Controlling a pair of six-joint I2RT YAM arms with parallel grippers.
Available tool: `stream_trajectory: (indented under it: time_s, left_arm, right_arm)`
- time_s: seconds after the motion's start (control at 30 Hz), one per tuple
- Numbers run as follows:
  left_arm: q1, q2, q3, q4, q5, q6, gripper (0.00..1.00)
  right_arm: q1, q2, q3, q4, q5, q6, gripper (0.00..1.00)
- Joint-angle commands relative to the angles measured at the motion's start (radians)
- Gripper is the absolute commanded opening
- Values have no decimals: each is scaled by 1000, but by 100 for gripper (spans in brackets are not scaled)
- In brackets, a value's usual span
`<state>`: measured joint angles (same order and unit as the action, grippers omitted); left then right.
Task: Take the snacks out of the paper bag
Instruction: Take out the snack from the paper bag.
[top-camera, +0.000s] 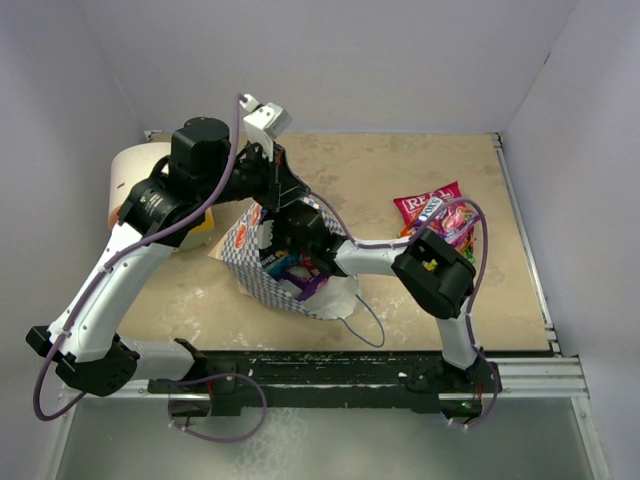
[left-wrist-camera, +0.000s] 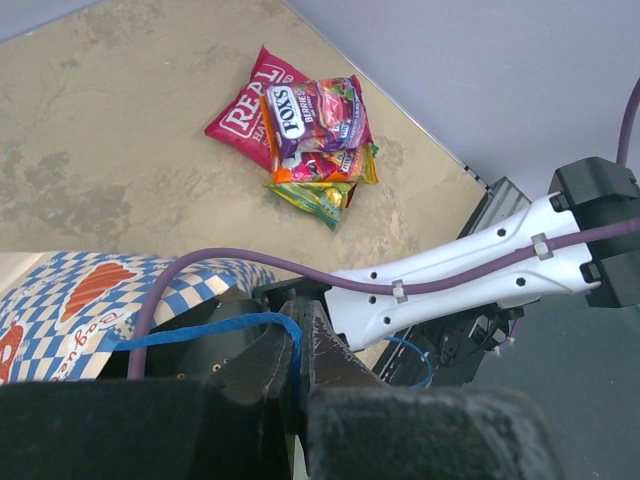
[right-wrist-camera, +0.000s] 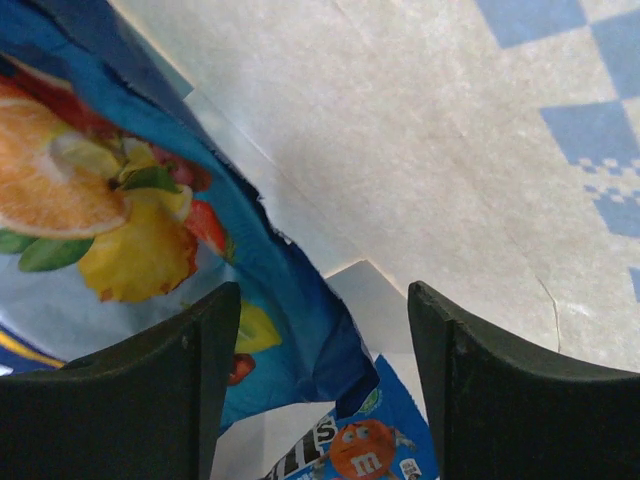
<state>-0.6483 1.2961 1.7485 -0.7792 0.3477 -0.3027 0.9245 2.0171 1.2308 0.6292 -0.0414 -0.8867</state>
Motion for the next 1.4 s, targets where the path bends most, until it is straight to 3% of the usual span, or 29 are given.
stream_trajectory:
  time_s: [0.0,0.3,0.43,0.83,1.1,1.37]
  left_arm:
    - [-4,-15,62,122,102,-4,0]
    - [-4,-40,47,114,61,-7,0]
    - [-3,-66,29,101,-10,-10,0]
    - [-3,-126,-31,77,-218,-34,0]
    - [-4,-122,-25,55,-326,-47,0]
    - [-4,-118,-26,55,-332,-48,0]
  right_arm:
    - [7,40,81,2,-26,-12,67]
    - [-13,69,99,-19,-43,41,31]
    - [-20,43,79,-7,-52,66,1]
    - [-23,-201,-89,-94,-10,140,0]
    - [-14,-347,-169,-130,25,327,0]
    - [9,-458,-264,-287,-75,198,0]
